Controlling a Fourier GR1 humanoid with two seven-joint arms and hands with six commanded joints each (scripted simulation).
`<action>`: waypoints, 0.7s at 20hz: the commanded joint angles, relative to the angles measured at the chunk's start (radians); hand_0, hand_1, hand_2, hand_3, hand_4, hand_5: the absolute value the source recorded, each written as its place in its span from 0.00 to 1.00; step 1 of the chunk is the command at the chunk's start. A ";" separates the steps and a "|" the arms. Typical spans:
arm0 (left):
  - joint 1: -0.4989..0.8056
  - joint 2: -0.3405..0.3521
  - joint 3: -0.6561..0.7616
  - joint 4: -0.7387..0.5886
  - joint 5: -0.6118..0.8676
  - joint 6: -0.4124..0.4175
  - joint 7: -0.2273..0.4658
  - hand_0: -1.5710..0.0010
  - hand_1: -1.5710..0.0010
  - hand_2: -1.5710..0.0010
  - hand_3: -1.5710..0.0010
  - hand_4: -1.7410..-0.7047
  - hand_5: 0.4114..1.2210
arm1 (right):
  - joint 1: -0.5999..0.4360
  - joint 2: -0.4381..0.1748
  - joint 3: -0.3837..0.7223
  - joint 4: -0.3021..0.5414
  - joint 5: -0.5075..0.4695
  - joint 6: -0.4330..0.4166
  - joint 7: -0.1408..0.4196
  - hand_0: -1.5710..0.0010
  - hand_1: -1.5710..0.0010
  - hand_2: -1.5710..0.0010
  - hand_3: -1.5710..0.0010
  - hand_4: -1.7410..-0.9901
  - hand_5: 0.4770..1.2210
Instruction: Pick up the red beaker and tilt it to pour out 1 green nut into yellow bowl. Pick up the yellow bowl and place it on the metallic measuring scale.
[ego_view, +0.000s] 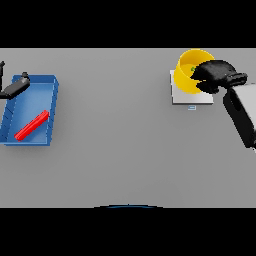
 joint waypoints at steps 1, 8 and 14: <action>-0.005 0.004 0.000 0.006 0.004 -0.004 0.000 1.00 1.00 1.00 1.00 0.90 0.42 | -0.001 0.004 0.001 0.021 -0.001 -0.013 -0.020 0.00 0.00 0.00 0.10 0.02 1.00; -0.008 0.009 -0.008 -0.004 0.011 0.007 0.000 1.00 1.00 1.00 1.00 0.90 0.40 | -0.027 0.048 0.017 0.158 -0.005 -0.078 -0.030 0.00 0.07 0.00 0.05 0.02 1.00; -0.030 0.005 -0.020 0.020 0.017 0.002 0.000 1.00 1.00 1.00 1.00 0.90 0.41 | -0.066 0.065 0.009 0.225 -0.031 -0.042 -0.021 0.22 0.31 0.28 0.48 0.26 0.77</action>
